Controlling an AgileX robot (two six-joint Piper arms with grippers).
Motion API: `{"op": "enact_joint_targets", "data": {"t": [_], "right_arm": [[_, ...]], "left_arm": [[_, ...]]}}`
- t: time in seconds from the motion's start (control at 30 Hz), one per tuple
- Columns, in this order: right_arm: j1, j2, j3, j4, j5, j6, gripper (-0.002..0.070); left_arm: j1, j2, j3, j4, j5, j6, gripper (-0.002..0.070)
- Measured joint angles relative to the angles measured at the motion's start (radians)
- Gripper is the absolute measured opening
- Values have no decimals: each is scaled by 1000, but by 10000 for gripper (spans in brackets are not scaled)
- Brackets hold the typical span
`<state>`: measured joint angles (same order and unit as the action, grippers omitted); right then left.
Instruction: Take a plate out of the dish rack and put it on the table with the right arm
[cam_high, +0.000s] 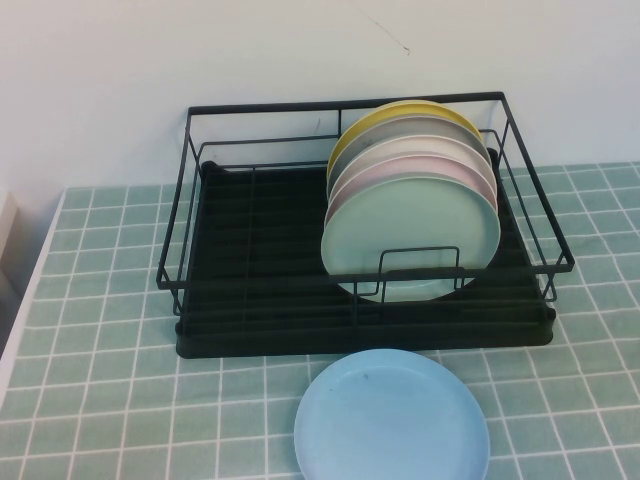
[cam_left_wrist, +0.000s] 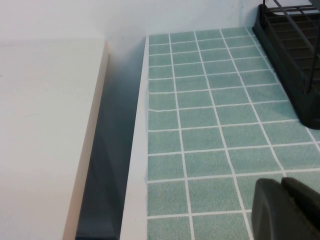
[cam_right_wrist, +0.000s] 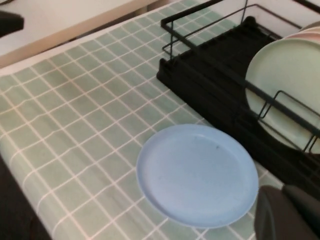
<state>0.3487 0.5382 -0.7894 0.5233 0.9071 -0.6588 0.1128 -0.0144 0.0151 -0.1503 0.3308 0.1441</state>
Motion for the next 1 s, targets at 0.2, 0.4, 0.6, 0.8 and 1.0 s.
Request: {"op": "enact_joint_targets", "data": {"t": [0.2, 0.4, 0.6, 0.8, 1.0], "right_arm": [[0, -57, 0, -118, 125, 21, -1], [0, -128, 68, -267, -44, 113, -1], [-59, -253, 371, -345, -517, 183, -1], [-282, -472, 602, -380, -635, 217, -1], [-423, -549, 769, -483, -602, 382, -1]], "left_arm": [[0, 0, 0, 0, 0, 0, -3], [0, 0, 0, 0, 0, 0, -3], [0, 0, 0, 0, 0, 0, -3], [0, 0, 0, 0, 0, 0, -3], [0, 0, 0, 0, 0, 0, -3]]}}
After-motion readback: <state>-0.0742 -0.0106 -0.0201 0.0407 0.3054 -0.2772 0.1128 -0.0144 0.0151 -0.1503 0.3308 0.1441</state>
